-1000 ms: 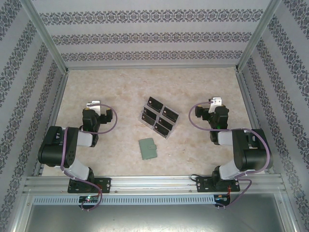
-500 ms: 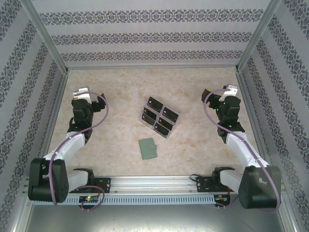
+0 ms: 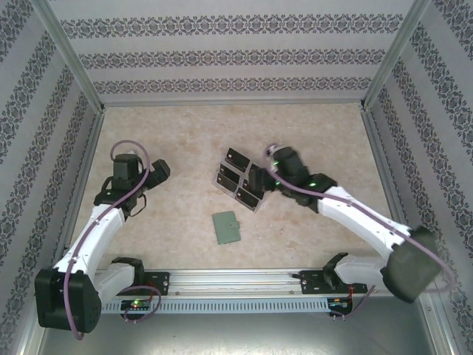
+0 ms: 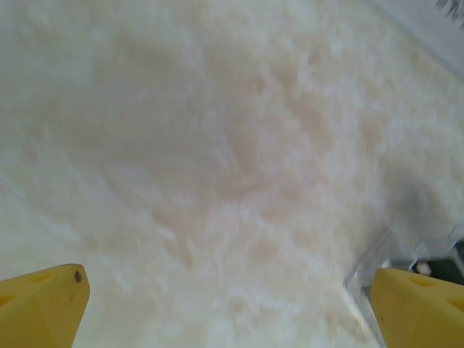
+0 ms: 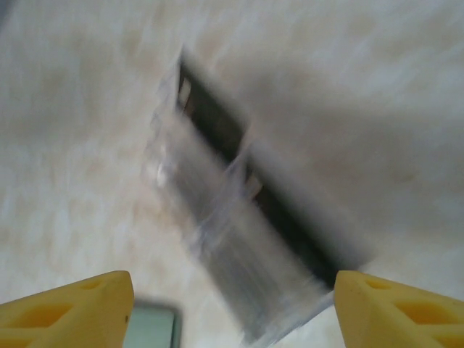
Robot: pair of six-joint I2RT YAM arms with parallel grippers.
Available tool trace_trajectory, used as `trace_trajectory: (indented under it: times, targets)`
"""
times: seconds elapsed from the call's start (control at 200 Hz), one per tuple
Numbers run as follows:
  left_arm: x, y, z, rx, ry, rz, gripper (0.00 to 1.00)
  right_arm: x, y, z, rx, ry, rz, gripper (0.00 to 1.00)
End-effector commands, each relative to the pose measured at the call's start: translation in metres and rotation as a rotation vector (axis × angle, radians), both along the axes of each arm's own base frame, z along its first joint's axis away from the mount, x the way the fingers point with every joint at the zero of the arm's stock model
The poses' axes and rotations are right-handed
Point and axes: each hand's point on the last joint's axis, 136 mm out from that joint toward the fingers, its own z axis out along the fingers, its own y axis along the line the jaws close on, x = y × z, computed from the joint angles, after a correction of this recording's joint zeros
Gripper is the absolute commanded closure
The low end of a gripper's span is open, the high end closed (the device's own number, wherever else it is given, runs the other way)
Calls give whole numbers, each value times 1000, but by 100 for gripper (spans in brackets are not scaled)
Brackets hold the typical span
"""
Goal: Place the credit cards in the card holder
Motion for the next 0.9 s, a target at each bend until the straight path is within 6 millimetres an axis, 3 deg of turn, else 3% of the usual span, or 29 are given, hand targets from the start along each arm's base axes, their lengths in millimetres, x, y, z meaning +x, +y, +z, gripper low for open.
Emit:
trace_trajectory:
  times: [0.0,0.16,0.37,0.894]
  targets:
    - [-18,-15,-26,-61,122,-7,0,-39,2,-47,-203,169,-52,33]
    - [-16,-19,-35,-70,146,-6,0,-67,42,-72,-318,224,-10,37]
    - [-12,-23,-44,-96,163,-9,0,-89,74,-88,-435,245,45,44]
    - [-11,-22,-50,-93,159,0,0,-82,82,-107,-530,260,38,60]
